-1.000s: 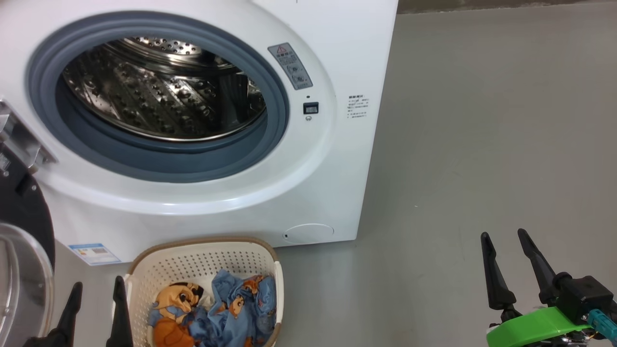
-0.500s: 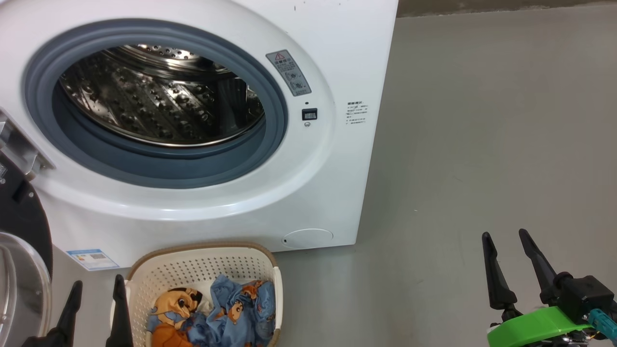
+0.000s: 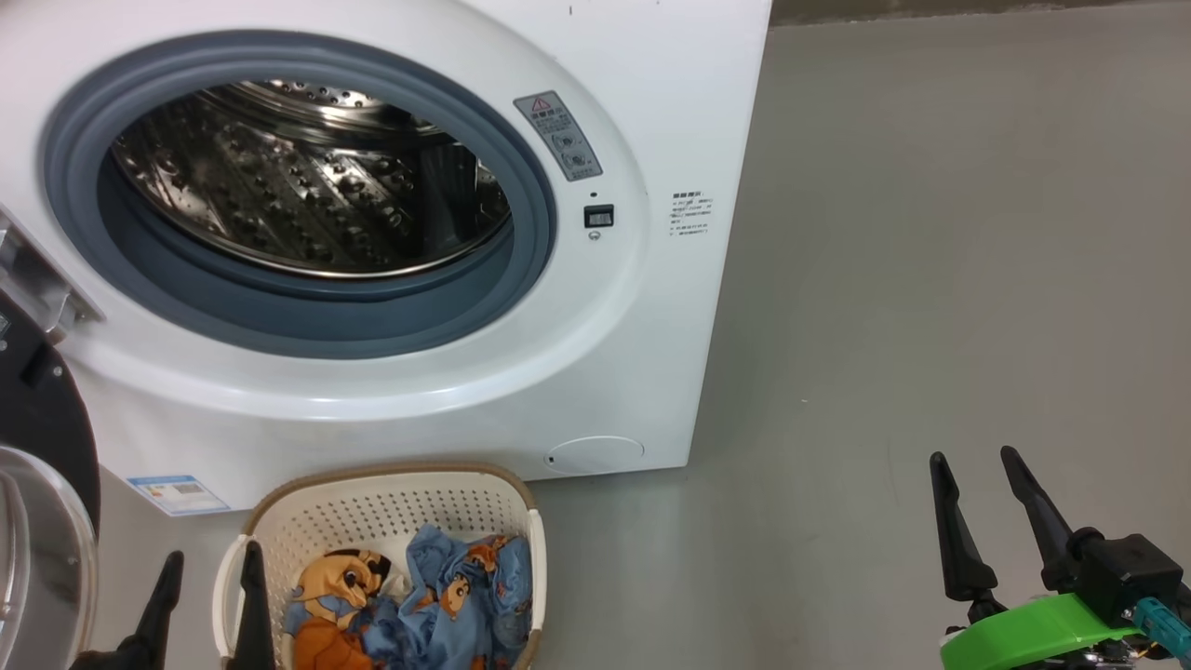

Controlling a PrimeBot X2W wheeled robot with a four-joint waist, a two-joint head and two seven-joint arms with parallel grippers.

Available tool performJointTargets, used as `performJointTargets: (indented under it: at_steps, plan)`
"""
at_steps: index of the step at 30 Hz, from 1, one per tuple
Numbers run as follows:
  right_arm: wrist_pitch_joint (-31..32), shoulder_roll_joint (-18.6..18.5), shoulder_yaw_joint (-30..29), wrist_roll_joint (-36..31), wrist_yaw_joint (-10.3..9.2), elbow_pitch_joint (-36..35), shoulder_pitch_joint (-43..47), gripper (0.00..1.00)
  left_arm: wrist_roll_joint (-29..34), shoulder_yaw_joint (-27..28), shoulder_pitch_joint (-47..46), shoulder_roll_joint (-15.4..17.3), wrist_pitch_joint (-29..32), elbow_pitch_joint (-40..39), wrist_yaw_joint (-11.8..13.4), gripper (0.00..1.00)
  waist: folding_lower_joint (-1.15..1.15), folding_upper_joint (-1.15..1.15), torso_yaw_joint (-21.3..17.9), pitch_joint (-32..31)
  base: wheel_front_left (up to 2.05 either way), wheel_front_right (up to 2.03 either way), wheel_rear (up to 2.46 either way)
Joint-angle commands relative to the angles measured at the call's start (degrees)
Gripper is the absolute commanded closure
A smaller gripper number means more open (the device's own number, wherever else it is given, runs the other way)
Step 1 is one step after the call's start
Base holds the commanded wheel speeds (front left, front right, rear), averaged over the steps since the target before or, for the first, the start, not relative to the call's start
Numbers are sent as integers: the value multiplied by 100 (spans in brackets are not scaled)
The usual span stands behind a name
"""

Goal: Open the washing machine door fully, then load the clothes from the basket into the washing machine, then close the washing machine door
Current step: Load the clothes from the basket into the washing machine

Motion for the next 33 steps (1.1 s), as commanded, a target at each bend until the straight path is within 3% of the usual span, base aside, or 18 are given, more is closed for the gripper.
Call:
performJointTargets:
  at_steps: [1, 22, 33]
  plan:
    - [-69, -23, 132, -8, 9, -116, -71, 0, -15, 151, -184, 65, -33, -72, -25, 0, 0, 0, 9, 75, 0, 0, 0]
    - [-69, -15, 152, -86, 9, -139, -462, 0, -110, -16, -1012, 65, -33, 733, -144, 0, 0, 0, -29, 1494, 0, 0, 0]
    - [-69, -14, 192, -69, 9, -246, -769, 0, -128, -130, -1903, 254, -33, 1706, -198, 0, 0, 0, -197, 2366, 0, 0, 0]
